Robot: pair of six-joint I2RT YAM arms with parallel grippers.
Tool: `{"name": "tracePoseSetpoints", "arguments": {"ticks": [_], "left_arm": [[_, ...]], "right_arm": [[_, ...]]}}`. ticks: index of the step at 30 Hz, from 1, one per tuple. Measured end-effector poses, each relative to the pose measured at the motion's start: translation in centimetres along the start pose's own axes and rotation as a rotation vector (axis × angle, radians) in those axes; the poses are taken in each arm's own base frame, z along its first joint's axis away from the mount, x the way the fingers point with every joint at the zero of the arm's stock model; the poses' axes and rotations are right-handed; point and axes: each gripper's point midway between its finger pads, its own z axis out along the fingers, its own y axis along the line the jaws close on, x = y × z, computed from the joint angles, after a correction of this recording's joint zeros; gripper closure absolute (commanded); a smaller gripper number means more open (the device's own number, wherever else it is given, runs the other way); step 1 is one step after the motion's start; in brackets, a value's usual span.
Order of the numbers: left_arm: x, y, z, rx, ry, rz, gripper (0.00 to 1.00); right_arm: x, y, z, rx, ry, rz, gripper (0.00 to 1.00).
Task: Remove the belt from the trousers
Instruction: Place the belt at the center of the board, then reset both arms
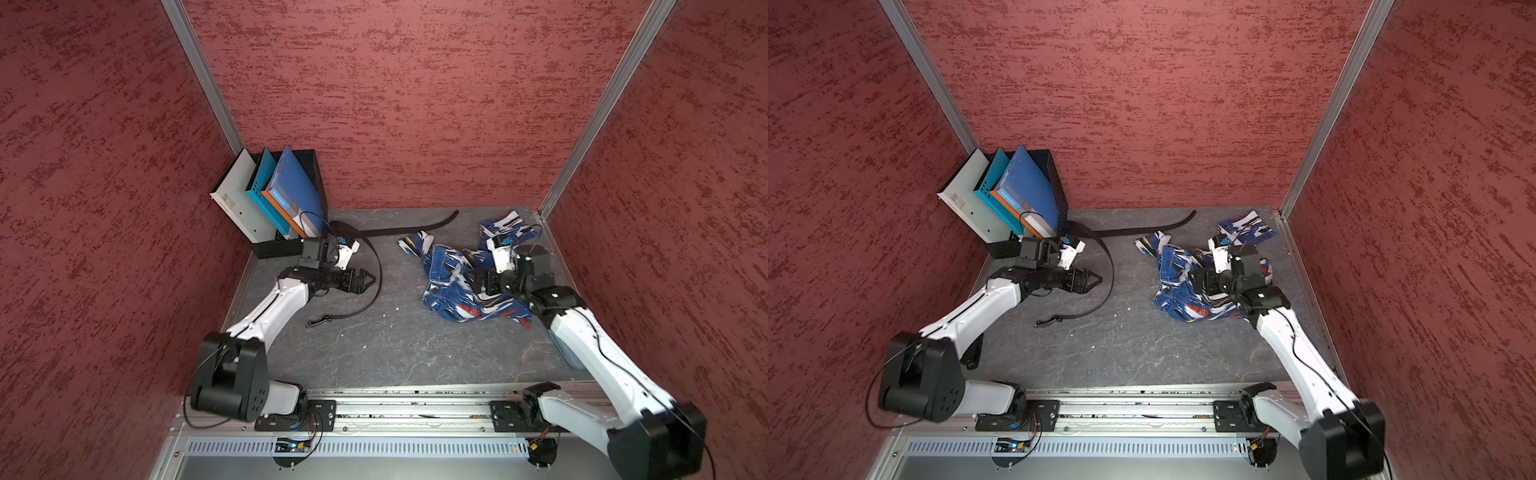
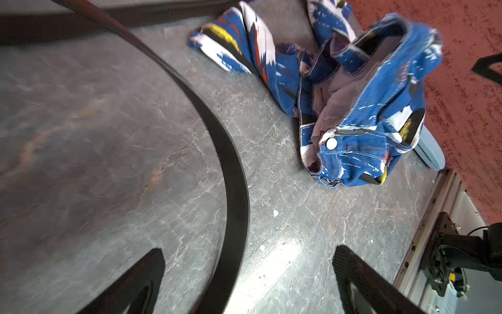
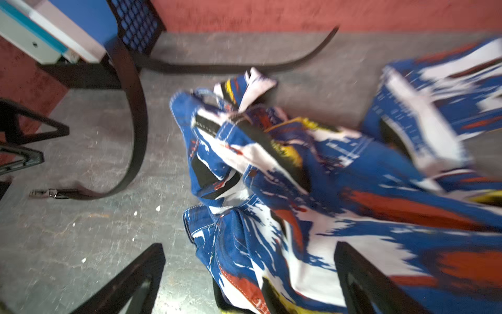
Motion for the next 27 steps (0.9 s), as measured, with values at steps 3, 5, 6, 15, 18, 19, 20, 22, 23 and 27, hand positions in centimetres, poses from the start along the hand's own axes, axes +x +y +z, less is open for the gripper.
{"name": "tracePoseSetpoints", "arguments": {"ticks": [3,5,6,15,18,19,20,22,23,27], "left_arm": [[-1.2,0.1,-5.9,-0.110,-0.257,0.076,0.00],[-2.0,1.1,-8.6,-0.207,-0.394,0.115,0.00],[-2.3,2.5,-9.0,-0.267,-0.431,0.115,0.01],[7.7,17.4,-1.7,-0.488,-0.211,-0.179,0.00],[5.2,17.6,-1.1,-0.464,-0.255,-0.128,0.00],[4.1,16.9,-1.3,-0.456,-0.296,-0.090,0.00],[3.0,15.8,-1.7,-0.446,-0.354,-0.038,0.00],[1.9,13.7,-1.7,-0.434,-0.434,0.055,0.00],[1.8,13.1,-1.2,-0.428,-0.450,0.078,0.00],[2.9,15.8,-0.5,-0.483,-0.461,0.010,0.00]], "right_arm": [[-0.6,-1.4,-4.0,0.094,-0.183,0.002,0.01],[0.2,-3.1,-3.8,0.162,-0.259,0.026,0.01],[1.2,-4.4,-2.4,0.205,-0.270,0.035,0.01],[11.4,-13.2,10.1,0.438,-0.067,0.016,0.01],[10.2,-15.2,10.6,0.447,-0.152,0.048,0.01],[9.7,-15.5,10.5,0.452,-0.176,0.053,0.01],[9.0,-15.9,10.2,0.457,-0.210,0.056,0.01],[7.8,-16.1,9.8,0.458,-0.261,0.055,0.01],[7.4,-16.0,9.7,0.457,-0.276,0.054,0.01],[6.5,-15.9,9.5,0.453,-0.318,0.048,0.01]]}}
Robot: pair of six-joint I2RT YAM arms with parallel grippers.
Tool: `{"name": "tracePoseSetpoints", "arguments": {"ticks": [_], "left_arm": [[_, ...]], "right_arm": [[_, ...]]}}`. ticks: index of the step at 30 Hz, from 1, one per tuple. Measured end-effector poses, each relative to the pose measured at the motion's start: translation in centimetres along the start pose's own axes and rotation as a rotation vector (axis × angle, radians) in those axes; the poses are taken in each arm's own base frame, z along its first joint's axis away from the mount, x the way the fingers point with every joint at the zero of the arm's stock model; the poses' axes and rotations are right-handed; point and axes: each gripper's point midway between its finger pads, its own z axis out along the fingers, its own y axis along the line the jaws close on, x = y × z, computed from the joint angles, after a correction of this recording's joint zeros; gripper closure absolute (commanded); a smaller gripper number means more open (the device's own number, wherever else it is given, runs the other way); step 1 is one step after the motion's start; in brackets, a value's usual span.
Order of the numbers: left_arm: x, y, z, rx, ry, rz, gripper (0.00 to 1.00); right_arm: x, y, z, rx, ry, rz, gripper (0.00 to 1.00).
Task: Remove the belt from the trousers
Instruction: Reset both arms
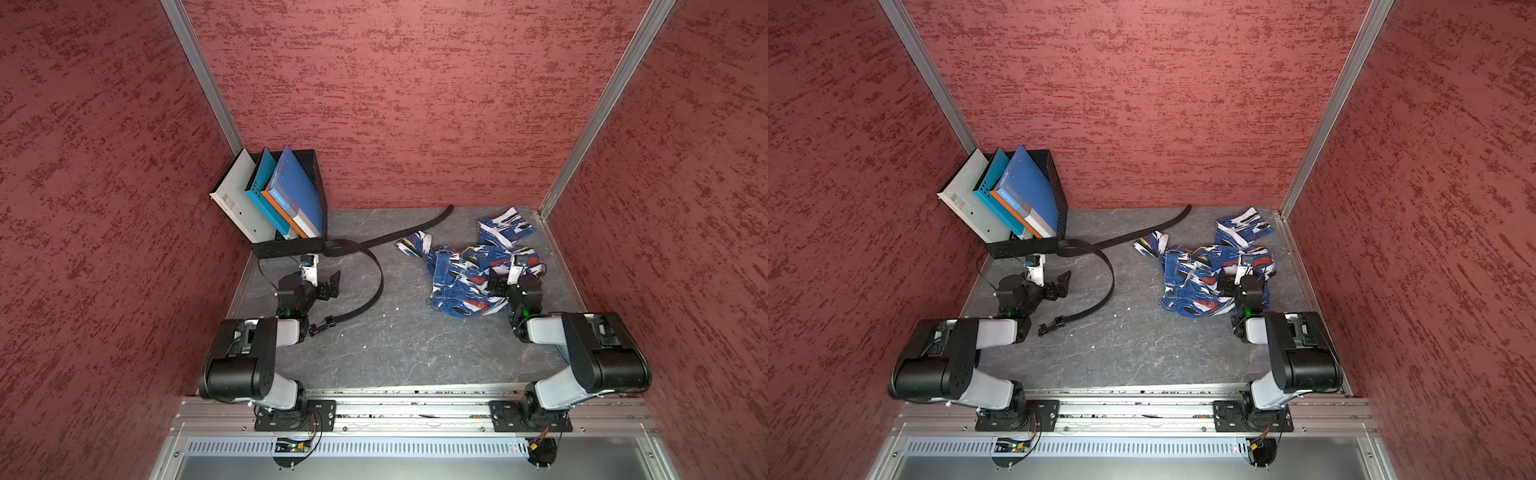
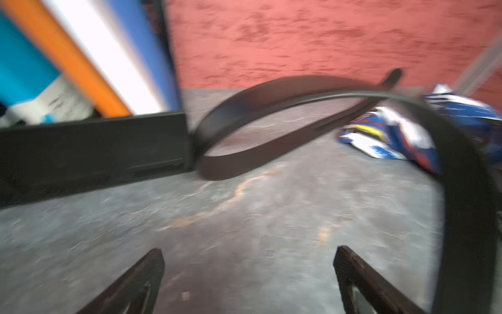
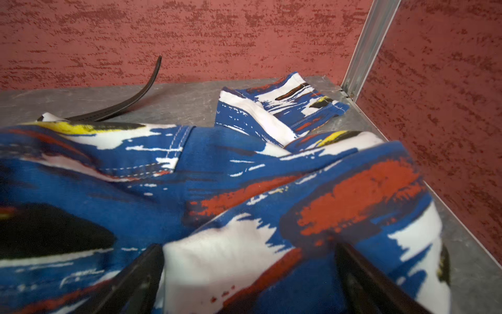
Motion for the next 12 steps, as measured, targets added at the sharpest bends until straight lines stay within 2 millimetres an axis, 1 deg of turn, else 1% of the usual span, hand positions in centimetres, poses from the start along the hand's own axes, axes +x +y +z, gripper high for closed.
{"name": "tracePoseSetpoints", "arguments": {"ticks": [1,2,7,12], "left_arm": [[0.3,1.0,0.1,-0.041,0.003,-0.012,0.01],[0.4,1.5,0.1,-0.068,0.003,-0.018,0.00],[-0.6,1.2,0.4,-0.099,-0.028,-0.006,0.01],[-0.9,1.5,0.4,-0.123,-0.040,-0.005,0.00]], "right_arm": [[-0.1,0.0,0.0,0.000,-0.006,0.001,0.01],[-0.3,0.0,0.0,-0.001,-0.013,0.002,0.01],[-0.6,0.0,0.0,-0.001,-0.027,0.003,0.01],[-0.6,0.0,0.0,0.000,-0.027,0.004,0.01]]}}
